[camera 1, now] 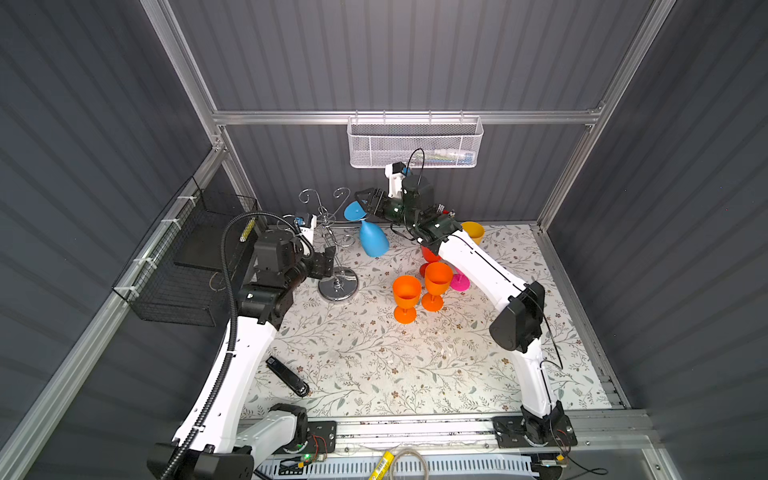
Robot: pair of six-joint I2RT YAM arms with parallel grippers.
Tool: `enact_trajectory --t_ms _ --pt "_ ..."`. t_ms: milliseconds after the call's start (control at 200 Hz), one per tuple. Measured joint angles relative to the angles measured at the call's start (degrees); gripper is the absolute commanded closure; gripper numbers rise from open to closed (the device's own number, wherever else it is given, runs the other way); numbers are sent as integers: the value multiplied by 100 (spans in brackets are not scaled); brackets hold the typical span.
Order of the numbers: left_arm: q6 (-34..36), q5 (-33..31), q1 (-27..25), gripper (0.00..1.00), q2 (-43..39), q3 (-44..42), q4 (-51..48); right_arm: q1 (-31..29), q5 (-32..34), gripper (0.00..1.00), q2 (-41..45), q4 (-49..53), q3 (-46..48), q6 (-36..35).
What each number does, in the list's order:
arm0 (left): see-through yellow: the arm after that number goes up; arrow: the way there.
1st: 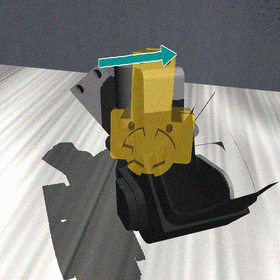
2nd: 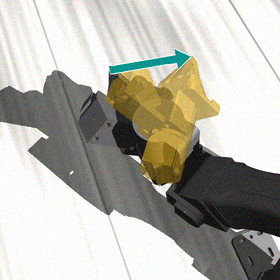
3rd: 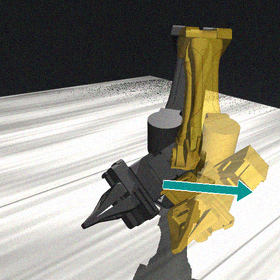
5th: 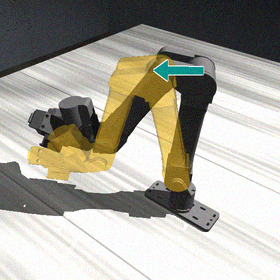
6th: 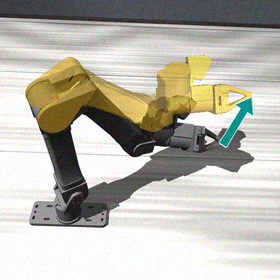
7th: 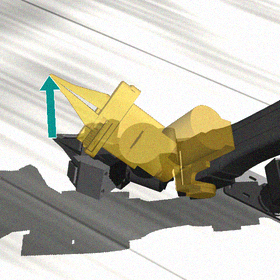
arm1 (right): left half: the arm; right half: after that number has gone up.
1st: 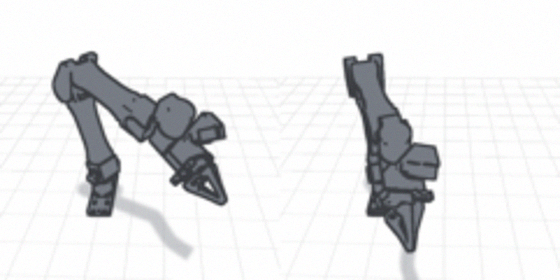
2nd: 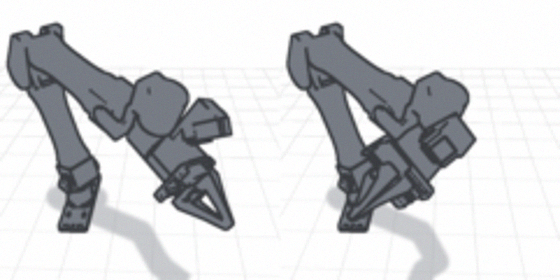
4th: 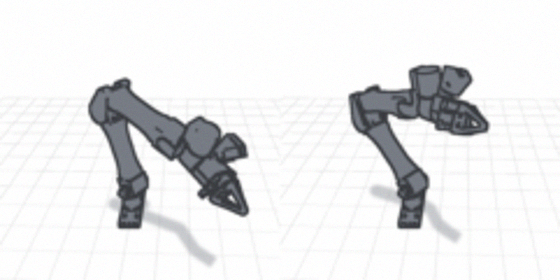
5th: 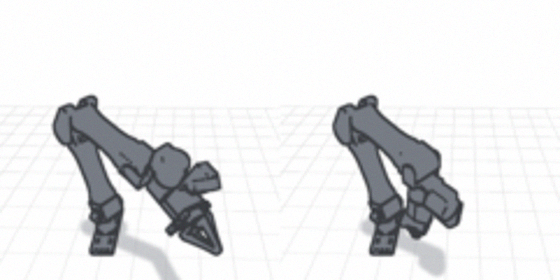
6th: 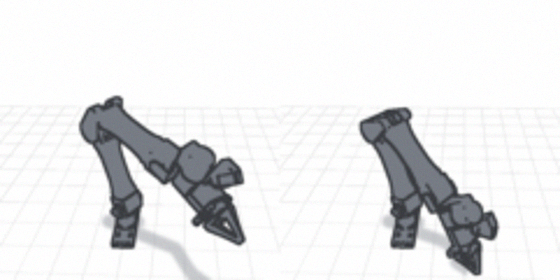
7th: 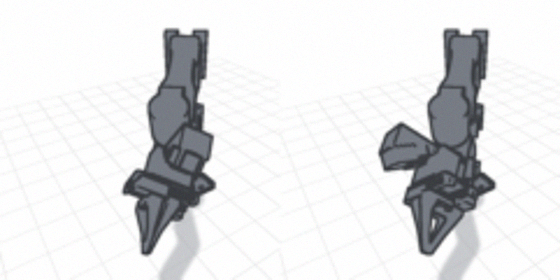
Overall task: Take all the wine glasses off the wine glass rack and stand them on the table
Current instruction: 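Close the right gripper on the blue glass stem, then lift the blue glass off the rack hook with the right gripper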
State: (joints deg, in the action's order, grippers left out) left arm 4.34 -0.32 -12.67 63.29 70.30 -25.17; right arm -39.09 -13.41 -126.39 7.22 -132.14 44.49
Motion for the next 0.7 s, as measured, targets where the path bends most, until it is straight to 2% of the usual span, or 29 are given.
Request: enact_trajectory --t_ms 460,700 --pt "0 -13 0 14 11 0 4 -33 -24 67 0 118 -2 387" --pt "0 -11 0 14 11 0 4 -31 -63 86 0 138 0 778"
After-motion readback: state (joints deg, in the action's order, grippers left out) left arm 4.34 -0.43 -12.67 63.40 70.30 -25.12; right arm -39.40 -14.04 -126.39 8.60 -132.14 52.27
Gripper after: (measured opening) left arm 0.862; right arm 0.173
